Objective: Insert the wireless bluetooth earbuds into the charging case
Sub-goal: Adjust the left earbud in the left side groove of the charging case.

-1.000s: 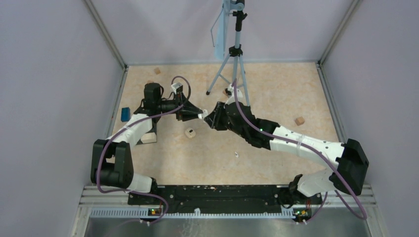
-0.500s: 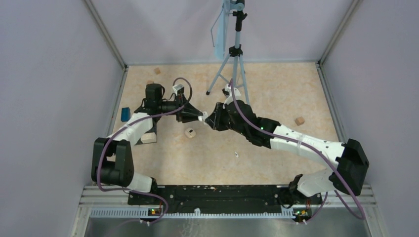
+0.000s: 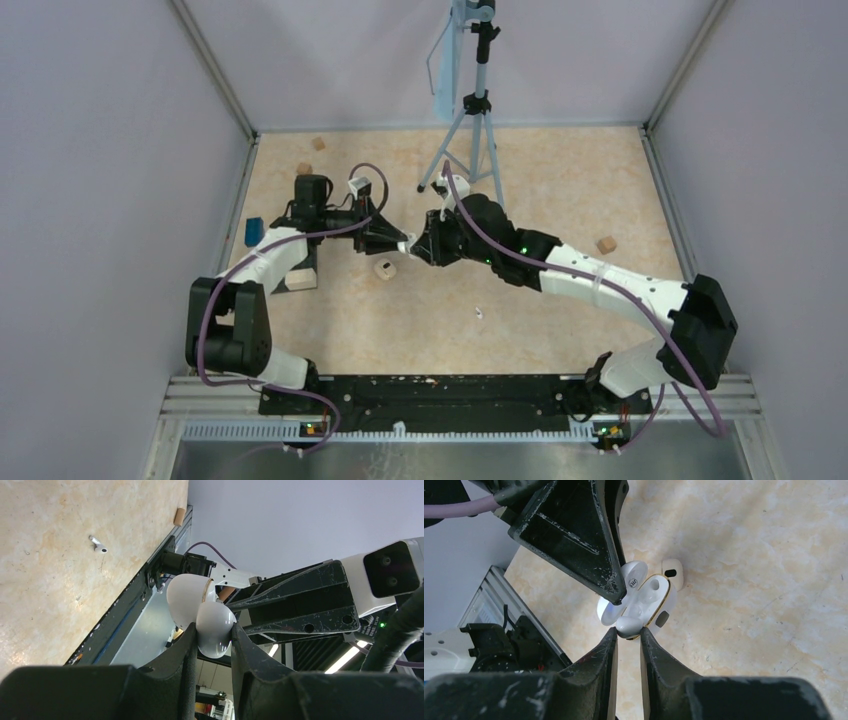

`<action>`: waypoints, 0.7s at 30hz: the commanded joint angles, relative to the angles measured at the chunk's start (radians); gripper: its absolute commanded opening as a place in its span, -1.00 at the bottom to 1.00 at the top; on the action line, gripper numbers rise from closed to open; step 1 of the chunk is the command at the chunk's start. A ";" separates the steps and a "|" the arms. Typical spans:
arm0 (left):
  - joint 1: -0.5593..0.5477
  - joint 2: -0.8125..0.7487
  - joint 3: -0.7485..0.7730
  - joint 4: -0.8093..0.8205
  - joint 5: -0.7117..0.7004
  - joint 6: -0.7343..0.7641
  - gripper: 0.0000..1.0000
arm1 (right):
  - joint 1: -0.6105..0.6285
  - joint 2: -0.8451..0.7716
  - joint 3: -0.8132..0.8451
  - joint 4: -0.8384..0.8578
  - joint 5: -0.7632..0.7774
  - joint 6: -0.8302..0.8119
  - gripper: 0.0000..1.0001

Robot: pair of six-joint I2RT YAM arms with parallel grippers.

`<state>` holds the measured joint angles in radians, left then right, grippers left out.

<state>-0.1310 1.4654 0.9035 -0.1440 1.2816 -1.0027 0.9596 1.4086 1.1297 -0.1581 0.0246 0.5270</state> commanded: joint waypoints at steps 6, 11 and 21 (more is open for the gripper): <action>-0.009 0.004 0.049 -0.036 0.065 0.067 -1.00 | -0.015 0.018 0.068 0.018 -0.082 -0.102 -0.63; -0.009 0.003 0.055 -0.026 0.081 0.062 -1.00 | -0.017 0.023 0.060 0.017 -0.080 -0.118 -0.35; -0.009 -0.001 0.049 -0.035 0.081 0.069 -1.00 | -0.019 -0.003 0.034 0.030 -0.043 -0.090 0.03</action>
<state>-0.1345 1.4712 0.9203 -0.1890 1.3201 -0.9543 0.9501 1.4208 1.1355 -0.1635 -0.0422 0.4316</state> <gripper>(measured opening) 0.310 0.430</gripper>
